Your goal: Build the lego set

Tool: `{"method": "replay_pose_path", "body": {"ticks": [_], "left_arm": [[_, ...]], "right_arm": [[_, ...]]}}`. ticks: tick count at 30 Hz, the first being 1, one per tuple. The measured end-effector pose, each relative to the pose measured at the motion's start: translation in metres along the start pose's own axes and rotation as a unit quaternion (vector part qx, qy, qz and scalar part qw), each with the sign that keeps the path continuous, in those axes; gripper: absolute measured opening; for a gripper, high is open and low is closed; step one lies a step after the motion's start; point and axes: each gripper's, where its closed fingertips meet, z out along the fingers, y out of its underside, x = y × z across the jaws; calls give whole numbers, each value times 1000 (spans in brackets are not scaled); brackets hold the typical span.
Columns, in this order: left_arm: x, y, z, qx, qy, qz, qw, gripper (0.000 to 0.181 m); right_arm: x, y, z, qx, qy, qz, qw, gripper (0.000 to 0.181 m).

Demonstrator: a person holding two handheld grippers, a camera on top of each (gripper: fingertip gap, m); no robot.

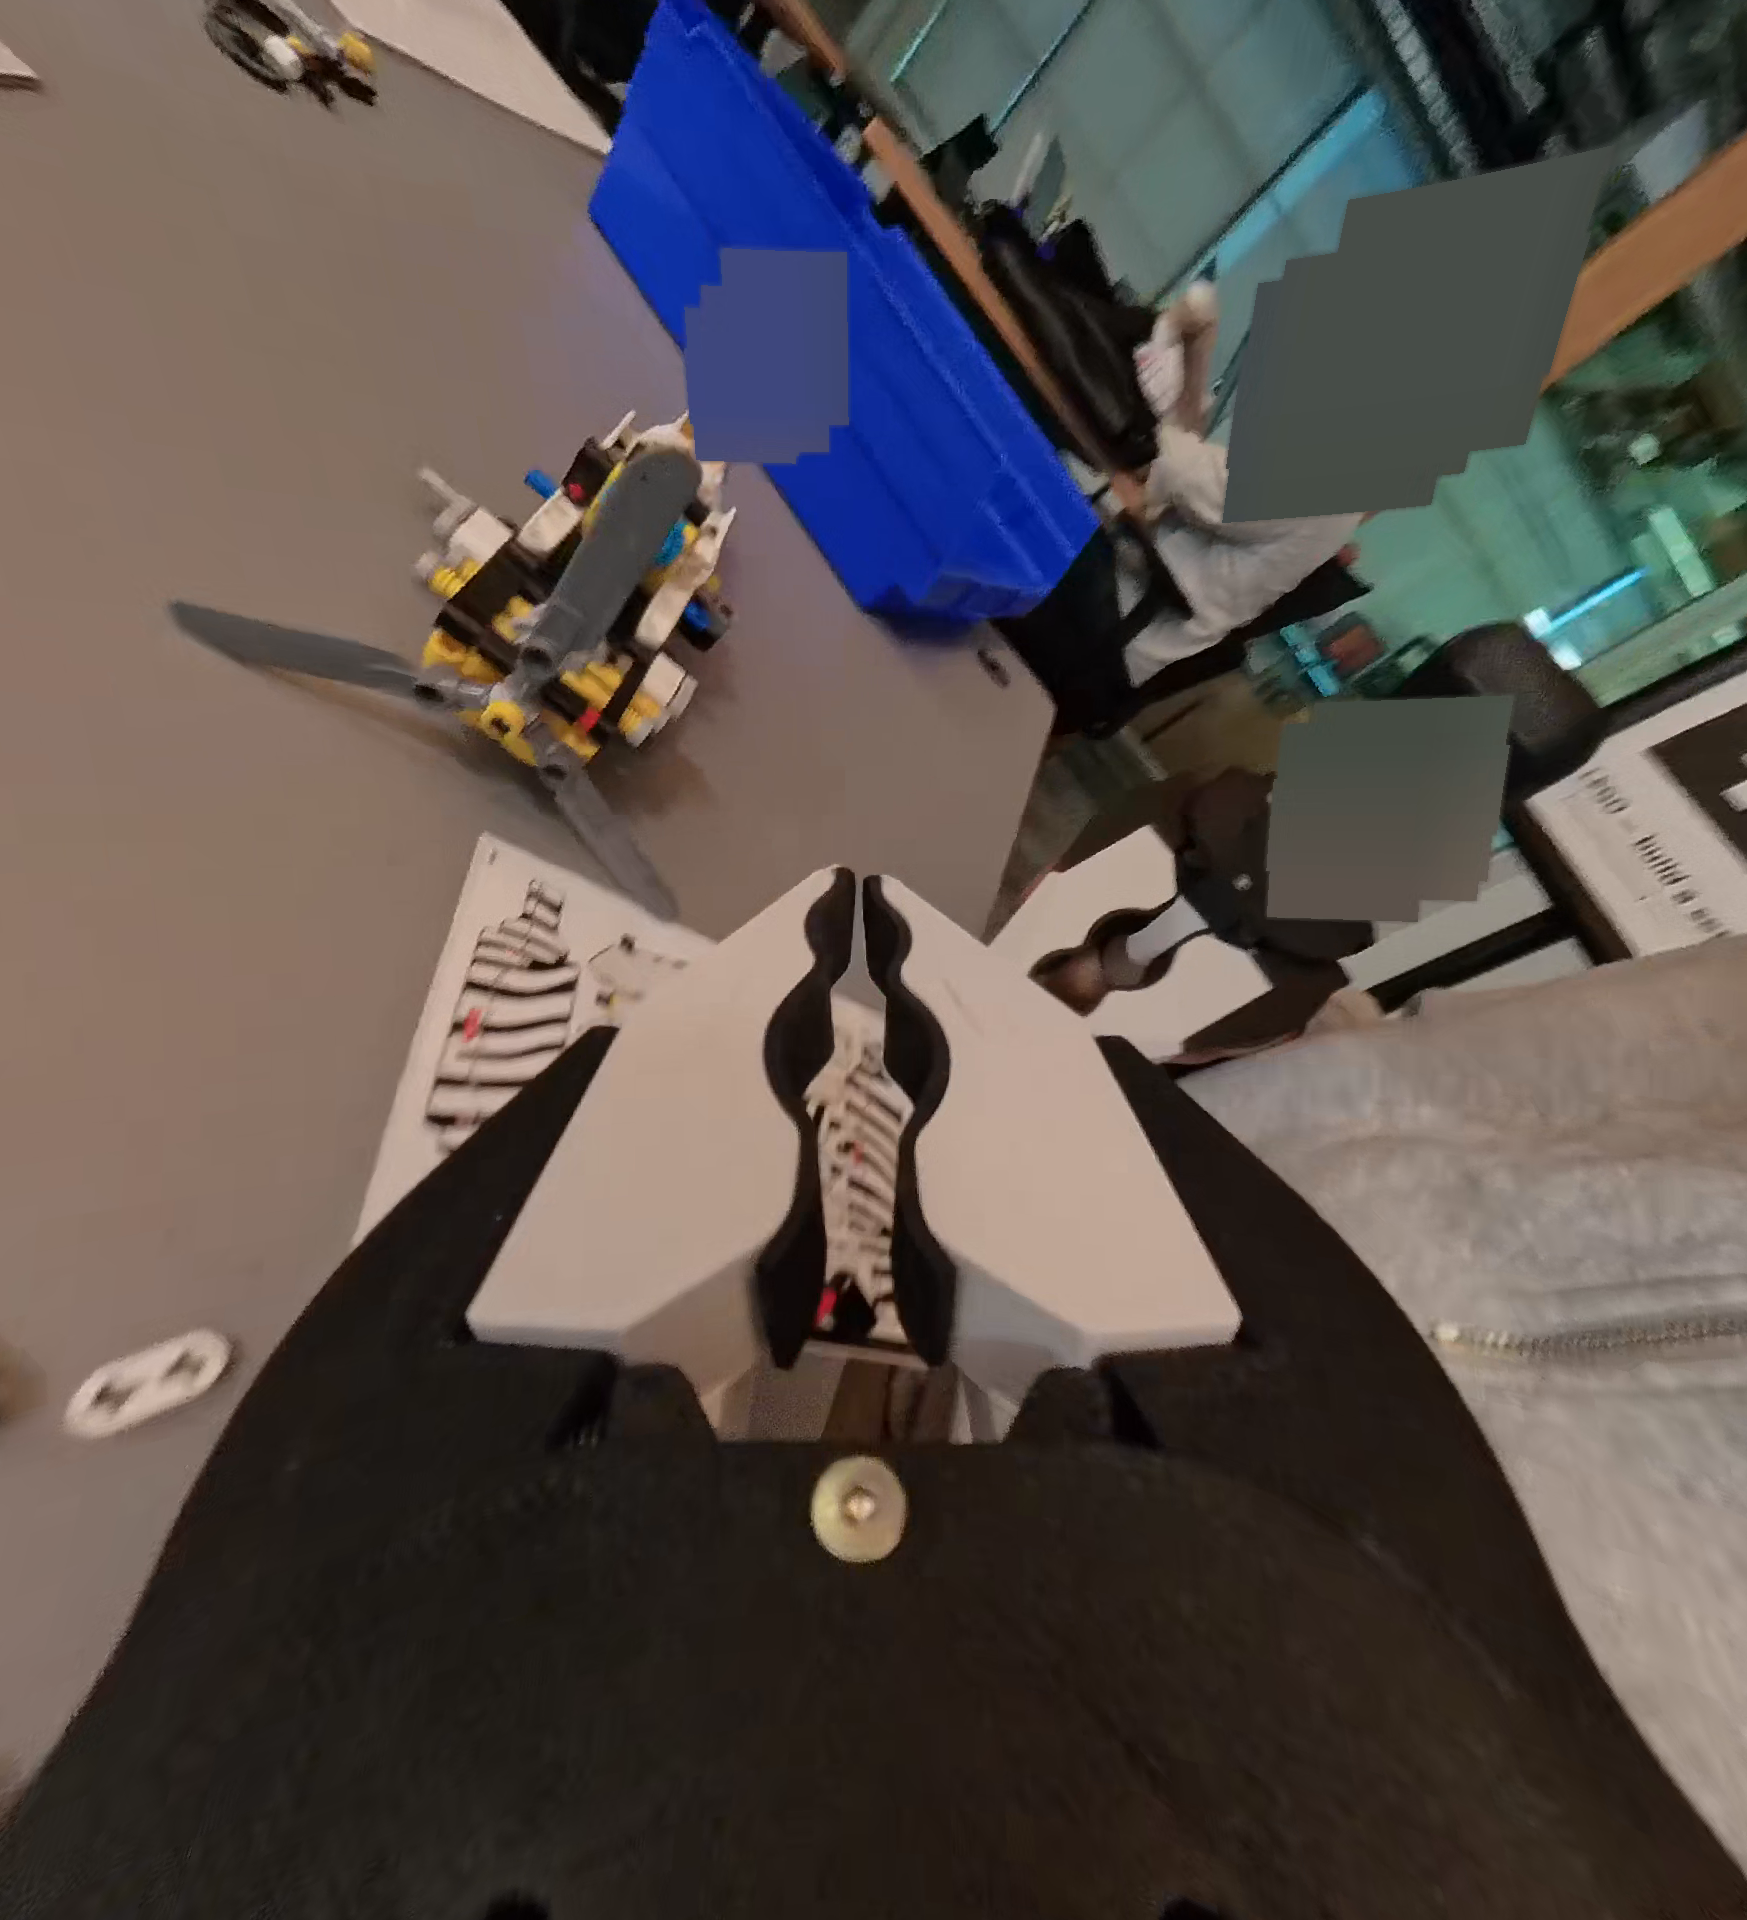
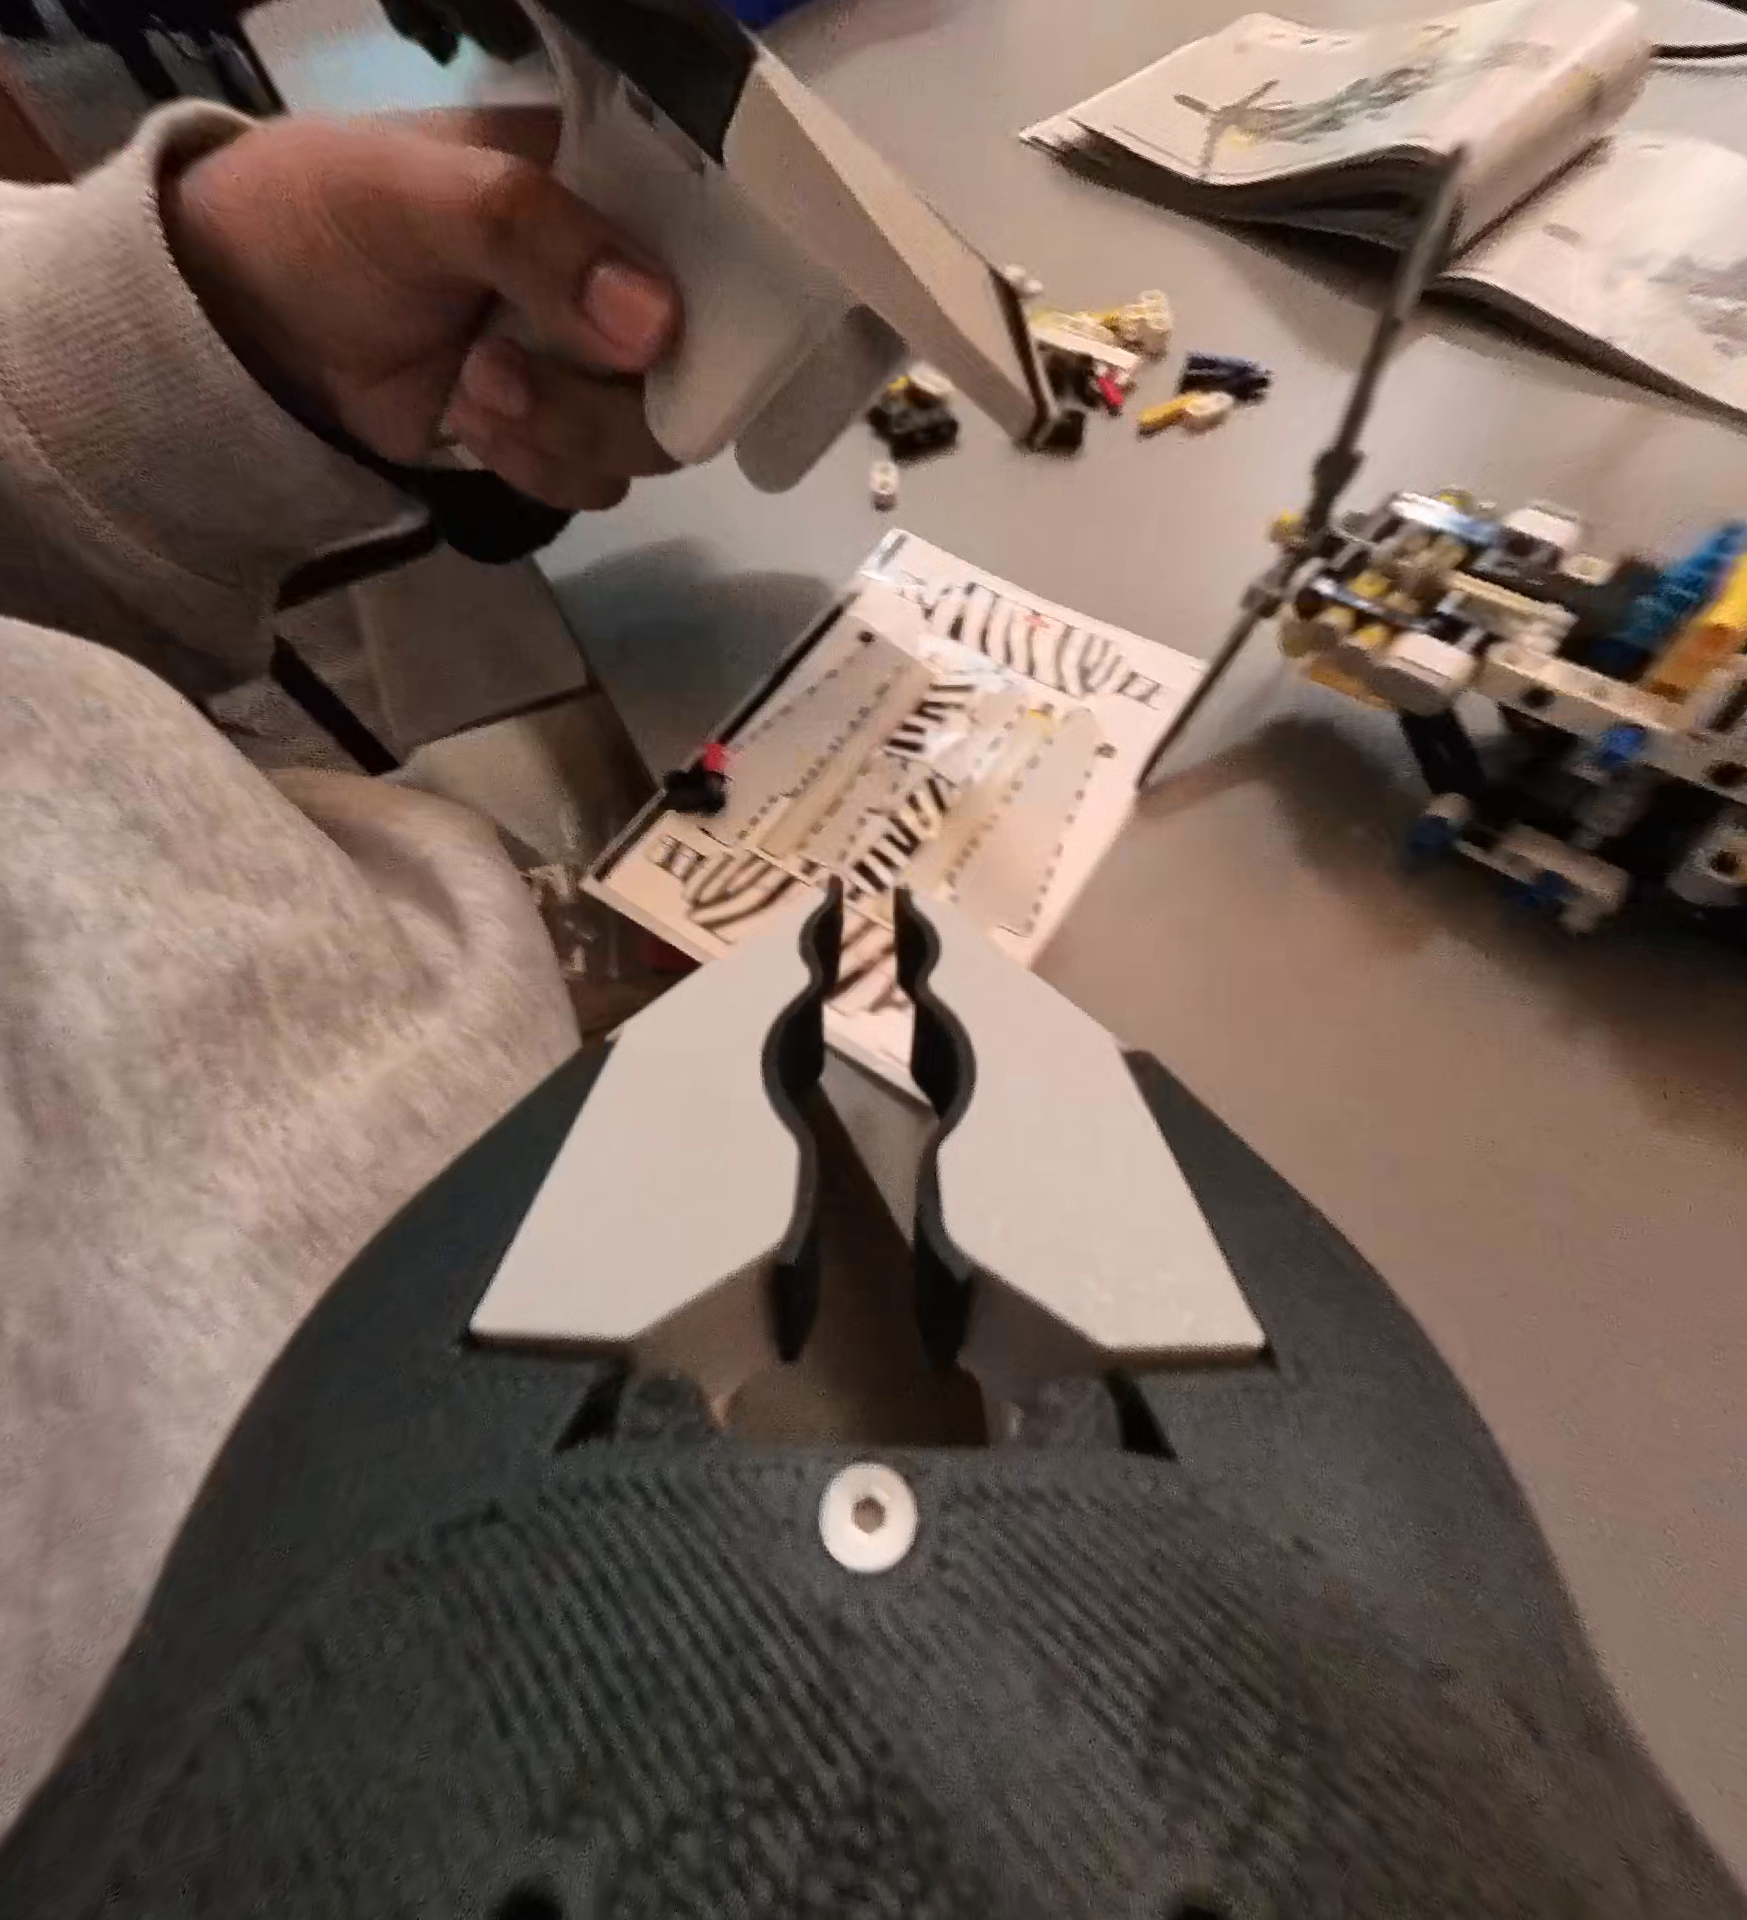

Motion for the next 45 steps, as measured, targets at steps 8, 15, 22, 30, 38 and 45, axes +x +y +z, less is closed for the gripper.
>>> {"method": "replay_pose_path", "body": {"ticks": [8, 15, 22, 30, 38, 45], "left_arm": [[-15, 50, -27, -80, -87, 66, 991, 0], [-13, 53, -35, -63, -70, 65, 993, 0], [-2, 55, -30, -47, -32, 41, 998, 10], [36, 48, -22, 10, 143, -115, 983, 32], [46, 42, -23, 32, 189, -142, 971, 15], [48, 43, -22, 29, 193, -135, 972, 6]], "right_arm": [[-40, -1, 57, -30, -20, -45, 998, 25], [-38, 5, 63, -63, 4, -66, 996, 22], [-29, -8, 51, -33, 33, -67, 997, 13], [-19, -56, 25, 90, 129, -155, 975, 13], [-20, -62, 17, 107, 159, -237, 952, 13], [-32, -62, 16, 121, 135, -286, 941, 13]]}}
